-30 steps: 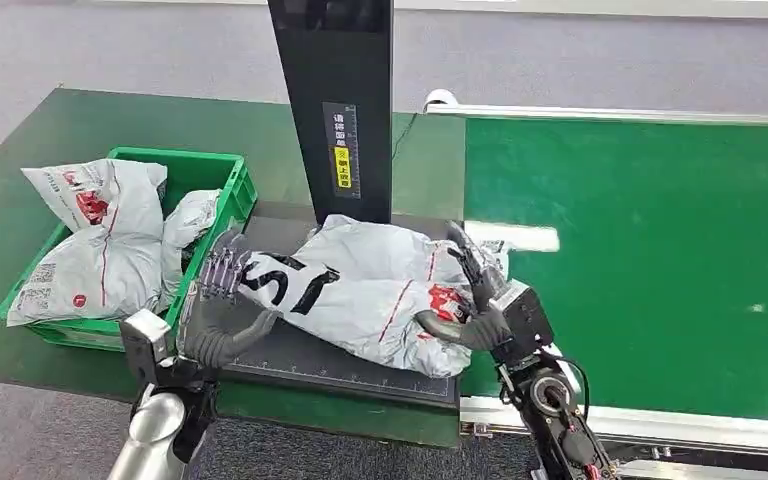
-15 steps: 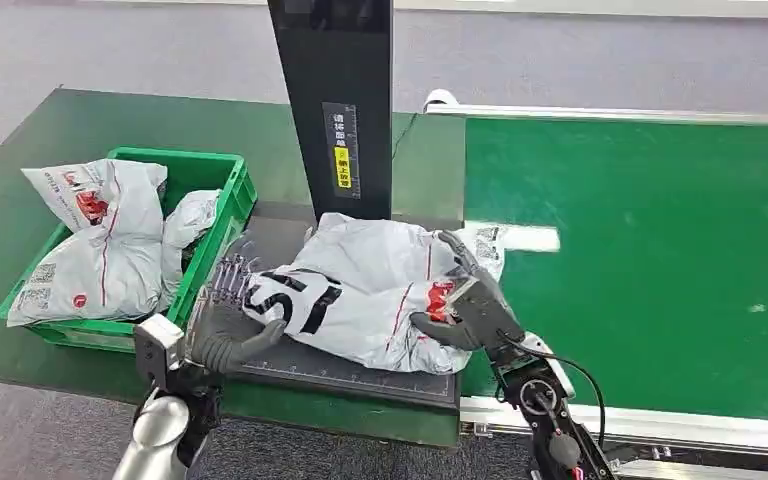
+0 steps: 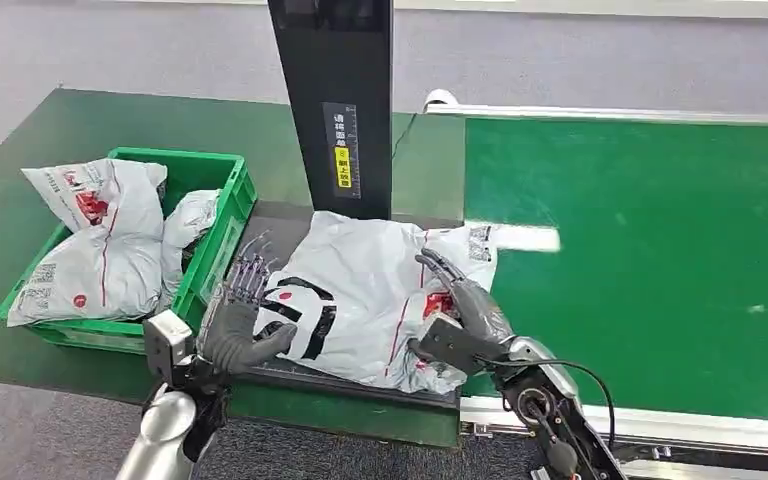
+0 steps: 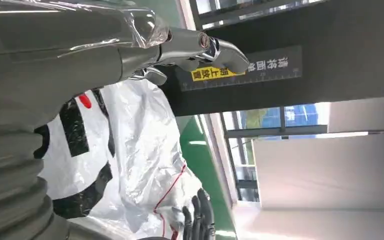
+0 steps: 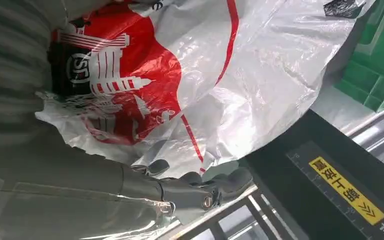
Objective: Moved the parcel from conveyor to table for the left to box.
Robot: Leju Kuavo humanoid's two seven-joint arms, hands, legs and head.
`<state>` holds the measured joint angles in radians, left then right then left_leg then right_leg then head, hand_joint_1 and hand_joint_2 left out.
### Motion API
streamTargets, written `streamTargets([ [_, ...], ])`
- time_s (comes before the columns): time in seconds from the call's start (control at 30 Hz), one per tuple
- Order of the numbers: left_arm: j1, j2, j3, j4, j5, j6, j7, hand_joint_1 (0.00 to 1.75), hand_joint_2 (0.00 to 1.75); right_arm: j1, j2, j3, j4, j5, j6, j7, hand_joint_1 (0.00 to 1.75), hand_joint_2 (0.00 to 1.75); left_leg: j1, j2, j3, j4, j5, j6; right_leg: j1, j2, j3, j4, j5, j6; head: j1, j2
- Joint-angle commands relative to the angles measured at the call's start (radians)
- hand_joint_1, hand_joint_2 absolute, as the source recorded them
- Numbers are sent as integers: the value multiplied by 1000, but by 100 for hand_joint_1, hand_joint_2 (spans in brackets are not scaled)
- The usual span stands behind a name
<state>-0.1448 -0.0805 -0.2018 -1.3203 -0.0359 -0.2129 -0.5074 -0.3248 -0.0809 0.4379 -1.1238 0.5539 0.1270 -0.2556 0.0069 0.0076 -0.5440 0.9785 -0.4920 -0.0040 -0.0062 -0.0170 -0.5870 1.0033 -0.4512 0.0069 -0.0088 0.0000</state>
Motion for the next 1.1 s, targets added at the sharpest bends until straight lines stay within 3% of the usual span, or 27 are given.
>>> streamTargets([
  [0.03, -88, 12, -79, 120, -178, 119, 20, 0, 175, -27, -3, -9, 20, -24, -3, -57, 0, 175, 0, -1, 0, -1, 1, 0, 0, 0, 1, -1, 0, 0, 0, 0],
  [0.17, -189, 34, -185, 245, -455, 221, 113, 0, 175, 31, 27, -61, -62, -84, -25, -109, 0, 175, 0, -5, 0, -1, 1, 0, 0, -3, 1, -1, 0, 0, -1, 0],
  [0.4, -404, -15, -371, 590, -876, 297, 338, 0, 175, 17, 77, -89, -66, -137, 9, -154, 0, 175, 0, -6, 0, 0, 2, 0, 0, -4, 1, 0, 0, 0, 0, 0],
  [0.6, -420, -24, -379, 635, -940, 283, 393, 0, 175, 16, 92, -89, -52, -138, 13, -153, 0, 175, 0, 1, 2, 0, 1, 0, 0, 1, 2, -1, 1, -1, 0, 0],
  [0.7, -433, -34, -394, 678, -1028, 232, 463, 0, 175, 39, 104, -96, -67, -129, 15, -147, 0, 175, 0, -1, 2, -1, 1, 0, 0, 0, 2, -1, 1, -1, 0, 0],
  [0.87, -427, -53, -366, 754, -1085, 170, 475, 2, 175, 84, 109, -118, -99, -111, 17, -139, 0, 175, 0, -1, 4, -2, 1, 0, 0, 1, 4, -2, 2, -1, 0, 0],
  [0.9, -421, -56, -353, 749, -1076, 176, 457, 140, 175, 91, 107, -123, -102, -110, 18, -138, 0, 175, 0, -1, 5, -2, 1, 0, -1, 0, 6, -2, 1, -1, 0, 0],
  [0.93, -418, -57, -347, 744, -1075, 176, 454, 175, 175, 94, 105, -127, -104, -110, 17, -138, 0, 175, -1, -1, 7, -2, 1, 0, -1, 0, 8, -1, 1, 0, 0, 0],
  [1.1, -381, -55, -279, 626, -1018, 259, 385, 175, 175, 121, 94, -153, -141, -135, 12, -151, 0, 175, 0, -1, 10, -1, 1, 0, -1, 0, 12, -1, 1, 0, 0, 0],
])
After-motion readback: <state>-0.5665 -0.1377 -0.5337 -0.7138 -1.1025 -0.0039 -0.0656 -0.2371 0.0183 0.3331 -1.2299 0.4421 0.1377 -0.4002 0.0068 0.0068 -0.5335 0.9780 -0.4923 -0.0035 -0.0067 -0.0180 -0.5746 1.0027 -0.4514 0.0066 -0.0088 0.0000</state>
